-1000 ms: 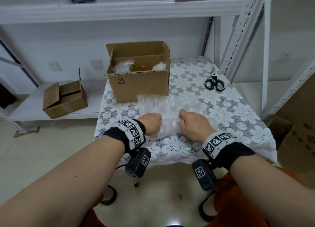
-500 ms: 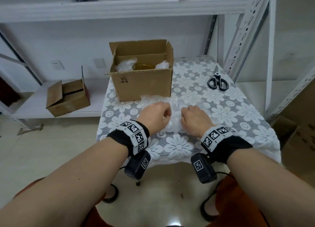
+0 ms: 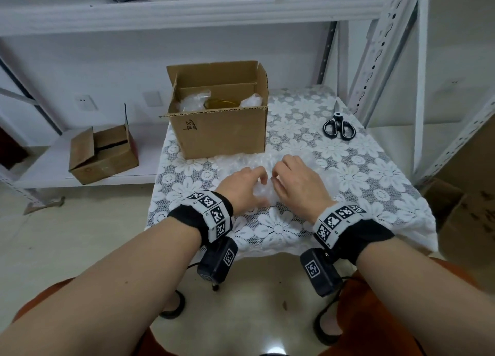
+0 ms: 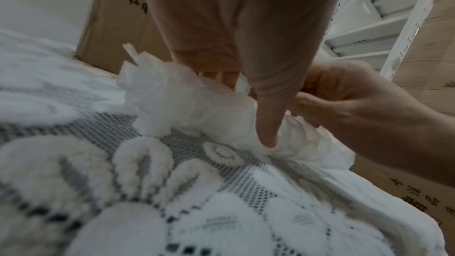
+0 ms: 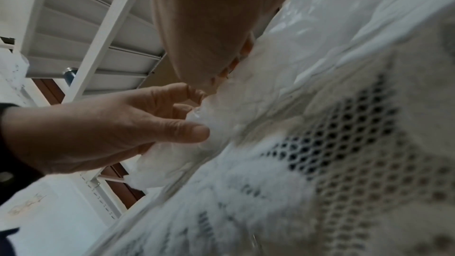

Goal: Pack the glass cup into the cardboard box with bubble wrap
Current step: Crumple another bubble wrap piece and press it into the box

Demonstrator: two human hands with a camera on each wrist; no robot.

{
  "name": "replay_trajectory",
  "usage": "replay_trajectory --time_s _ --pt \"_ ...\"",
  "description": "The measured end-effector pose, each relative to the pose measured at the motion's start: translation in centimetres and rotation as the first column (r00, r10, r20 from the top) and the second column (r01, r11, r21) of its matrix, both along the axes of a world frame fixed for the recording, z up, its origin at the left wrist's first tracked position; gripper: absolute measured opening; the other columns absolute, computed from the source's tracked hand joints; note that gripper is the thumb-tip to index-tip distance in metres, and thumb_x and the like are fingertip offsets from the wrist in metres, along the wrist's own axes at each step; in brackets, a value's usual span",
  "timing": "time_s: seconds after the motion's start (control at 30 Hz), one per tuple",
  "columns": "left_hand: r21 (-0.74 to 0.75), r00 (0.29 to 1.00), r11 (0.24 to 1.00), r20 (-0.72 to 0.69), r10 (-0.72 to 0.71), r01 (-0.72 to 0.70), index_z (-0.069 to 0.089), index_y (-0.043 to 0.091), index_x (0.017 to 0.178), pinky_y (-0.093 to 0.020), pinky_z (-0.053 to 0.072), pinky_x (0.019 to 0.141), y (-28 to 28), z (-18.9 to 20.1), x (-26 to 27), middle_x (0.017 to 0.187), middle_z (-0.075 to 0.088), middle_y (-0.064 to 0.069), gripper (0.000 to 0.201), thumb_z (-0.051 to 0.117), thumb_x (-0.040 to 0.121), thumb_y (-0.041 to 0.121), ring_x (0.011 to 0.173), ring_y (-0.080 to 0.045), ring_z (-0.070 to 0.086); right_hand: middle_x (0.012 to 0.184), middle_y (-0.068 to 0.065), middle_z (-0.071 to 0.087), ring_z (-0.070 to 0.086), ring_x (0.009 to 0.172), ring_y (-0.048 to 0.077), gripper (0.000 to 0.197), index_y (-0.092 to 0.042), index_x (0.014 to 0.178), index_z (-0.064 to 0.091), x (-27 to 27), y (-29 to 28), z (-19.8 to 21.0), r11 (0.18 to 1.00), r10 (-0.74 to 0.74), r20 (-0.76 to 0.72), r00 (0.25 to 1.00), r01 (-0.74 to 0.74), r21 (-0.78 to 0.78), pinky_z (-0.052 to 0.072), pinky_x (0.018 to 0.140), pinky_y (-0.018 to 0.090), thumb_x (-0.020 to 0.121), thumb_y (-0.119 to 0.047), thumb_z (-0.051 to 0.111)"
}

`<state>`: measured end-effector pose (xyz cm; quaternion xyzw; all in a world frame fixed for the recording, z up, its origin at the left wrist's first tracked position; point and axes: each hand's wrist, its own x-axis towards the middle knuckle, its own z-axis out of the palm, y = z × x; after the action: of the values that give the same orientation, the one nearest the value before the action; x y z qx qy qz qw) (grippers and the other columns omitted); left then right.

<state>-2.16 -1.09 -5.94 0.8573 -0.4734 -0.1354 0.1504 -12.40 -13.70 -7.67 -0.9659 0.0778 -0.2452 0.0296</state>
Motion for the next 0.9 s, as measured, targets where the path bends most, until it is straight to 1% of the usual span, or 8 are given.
replay_trajectory --time_s 0.07,0.2,0.3,0.37,0.5,0.6,0.7,0.9 --pt "0.001 1.0 1.0 -0.014 0.002 -0.002 0.049 0.026 0.112 -0.034 0.049 0.082 0.0 0.0 0.1 0.114 0.056 -0.002 0.04 0.07 0.08 0.039 0.096 -0.02 0.056 0.085 0.003 0.05 0.045 0.076 0.019 0.015 -0.01 0.087 0.055 -0.3 0.1 -0.3 1.0 0.018 -0.055 0.998 -0.018 0.004 0.037 0.063 0.027 0.088 -0.024 0.048" --pt "-0.019 0.999 1.0 -0.05 0.008 -0.009 0.048 0.025 0.114 -0.028 0.043 0.075 0.1 0.0 0.2 0.115 0.055 -0.002 0.041 0.069 0.081 0.039 0.095 -0.019 0.056 0.098 -0.001 0.048 0.044 0.088 0.017 0.031 -0.015 0.1 0.053 -0.8 0.0 -0.6 0.999 -0.029 -0.172 0.985 0.036 0.037 0.035 0.08 0.03 0.086 -0.039 0.039" --pt "-0.013 0.998 1.0 -0.06 0.02 -0.02 0.047 0.025 0.117 -0.027 0.041 0.075 0.1 -0.1 0.3 0.118 0.056 -0.004 0.04 0.065 0.085 0.039 0.097 -0.019 0.055 0.106 -0.003 0.047 0.044 0.097 0.016 0.038 -0.018 0.109 0.05 -1.0 -0.3 -0.5 0.998 -0.025 -0.237 0.971 0.038 0.05 0.035 0.089 0.034 0.084 -0.046 0.043" --pt "0.004 0.999 1.0 -0.045 0.025 -0.024 0.045 0.024 0.12 -0.028 0.042 0.076 0.0 0.0 0.3 0.12 0.055 -0.005 0.039 0.062 0.088 0.038 0.097 -0.02 0.056 0.112 -0.003 0.046 0.044 0.103 0.016 0.04 -0.019 0.116 0.048 -1.2 -0.5 -0.5 0.998 -0.008 -0.268 0.963 0.025 0.057 0.035 0.094 0.036 0.084 -0.043 0.05" --pt "0.025 0.999 0.999 -0.009 0.034 -0.033 0.043 0.022 0.125 -0.031 0.042 0.076 0.1 0.1 0.2 0.121 0.054 -0.008 0.037 0.054 0.093 0.037 0.099 -0.022 0.056 0.122 -0.001 0.045 0.042 0.113 0.019 0.054 -0.017 0.13 0.042 -1.6 -0.7 -0.5 0.997 0.012 -0.319 0.948 0.014 0.08 0.031 0.1 0.036 0.078 -0.017 0.055" --pt "0.033 0.999 0.999 0.022 0.03 -0.031 0.041 0.022 0.129 -0.033 0.044 0.079 0.3 0.1 0.0 0.124 0.054 -0.008 0.037 0.048 0.096 0.038 0.103 -0.023 0.056 0.124 0.002 0.045 0.043 0.113 0.02 0.059 -0.015 0.134 0.04 -1.6 -0.9 -0.7 0.996 0.01 -0.328 0.945 0.019 0.084 0.033 0.099 0.032 0.077 -0.005 0.055" --pt "0.033 0.999 0.999 0.034 0.024 -0.025 0.04 0.021 0.13 -0.034 0.045 0.082 0.4 0.2 -0.1 0.125 0.054 -0.008 0.036 0.044 0.098 0.037 0.105 -0.024 0.056 0.119 0.004 0.049 0.047 0.105 0.02 0.054 -0.013 0.131 0.043 -1.5 -0.9 -0.9 0.996 0.0 -0.313 0.95 0.03 0.089 0.039 0.09 0.029 0.079 -0.001 0.055" --pt "0.074 0.999 0.997 -0.024 0.035 -0.033 0.041 0.022 0.132 -0.033 0.045 0.081 0.9 0.9 0.1 0.118 0.061 -0.009 0.037 0.038 0.1 0.039 0.101 -0.024 0.058 0.105 0.003 0.057 0.053 0.091 0.021 0.036 -0.013 0.119 0.051 -0.9 -0.6 0.0 0.996 -0.031 -0.311 0.95 0.055 0.068 0.045 0.081 0.032 0.083 -0.009 0.05"
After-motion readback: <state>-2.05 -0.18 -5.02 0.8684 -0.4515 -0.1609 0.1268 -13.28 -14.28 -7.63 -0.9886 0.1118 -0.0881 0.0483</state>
